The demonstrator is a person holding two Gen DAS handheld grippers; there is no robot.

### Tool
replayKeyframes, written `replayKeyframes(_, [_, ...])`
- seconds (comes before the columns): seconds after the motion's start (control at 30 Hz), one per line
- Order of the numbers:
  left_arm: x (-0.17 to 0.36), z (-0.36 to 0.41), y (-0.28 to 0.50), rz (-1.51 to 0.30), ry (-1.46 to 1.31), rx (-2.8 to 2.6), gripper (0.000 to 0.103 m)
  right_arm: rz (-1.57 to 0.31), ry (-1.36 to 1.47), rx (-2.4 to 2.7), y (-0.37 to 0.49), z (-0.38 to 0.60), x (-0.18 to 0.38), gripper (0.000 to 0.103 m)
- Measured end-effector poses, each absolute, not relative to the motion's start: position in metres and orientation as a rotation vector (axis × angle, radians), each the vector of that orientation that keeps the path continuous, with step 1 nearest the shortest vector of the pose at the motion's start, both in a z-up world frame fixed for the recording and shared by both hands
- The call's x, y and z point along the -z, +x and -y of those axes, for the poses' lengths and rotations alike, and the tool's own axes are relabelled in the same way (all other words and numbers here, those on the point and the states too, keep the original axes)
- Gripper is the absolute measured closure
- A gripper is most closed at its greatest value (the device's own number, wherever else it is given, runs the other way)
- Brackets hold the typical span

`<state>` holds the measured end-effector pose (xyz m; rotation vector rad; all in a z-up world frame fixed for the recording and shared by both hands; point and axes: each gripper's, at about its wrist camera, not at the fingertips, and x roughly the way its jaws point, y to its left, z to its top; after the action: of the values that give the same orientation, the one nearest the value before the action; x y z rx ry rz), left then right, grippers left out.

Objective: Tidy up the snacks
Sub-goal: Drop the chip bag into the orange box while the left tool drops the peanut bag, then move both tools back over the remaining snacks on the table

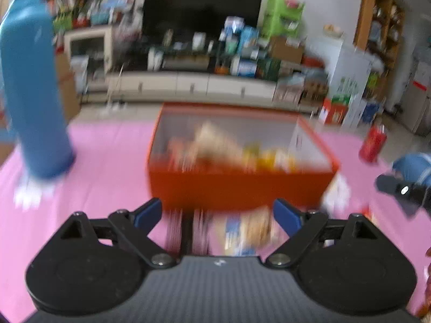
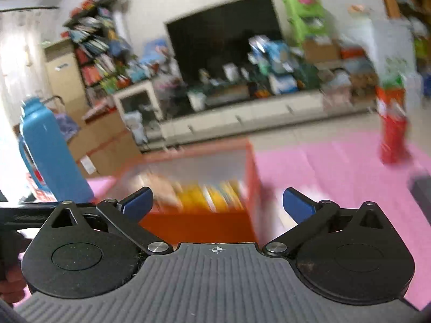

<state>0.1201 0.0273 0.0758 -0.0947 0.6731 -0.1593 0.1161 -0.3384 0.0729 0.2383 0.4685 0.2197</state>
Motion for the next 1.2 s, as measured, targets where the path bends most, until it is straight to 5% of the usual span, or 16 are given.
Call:
replayKeyframes(0.2, [-0.037,-0.027,0.046,-0.796,-0.148,0.221,0.015,-0.644,0.470,-0.195,0.046,0.387,-0.018,0.010])
replayKeyframes(0.4, [-0.022,0.026,-0.013,-0.792,0.017,0.409,0.015,-0.626,0.527,-0.087,0.024,0.418,-0.004,0.010])
replayKeyframes(0.83, [-0.016,0.113,0.009,-0.843,-0.152,0.694,0.015,-0.668,0.607,-0.160,0.049,0.405,-0.001,0.010])
replayKeyframes(1.2, [-0.001,0.006,0.008,-0.944,-0.154,0.472,0.015,-0.709,0.550,-0.234,0.054,0.388,0.000,0.010])
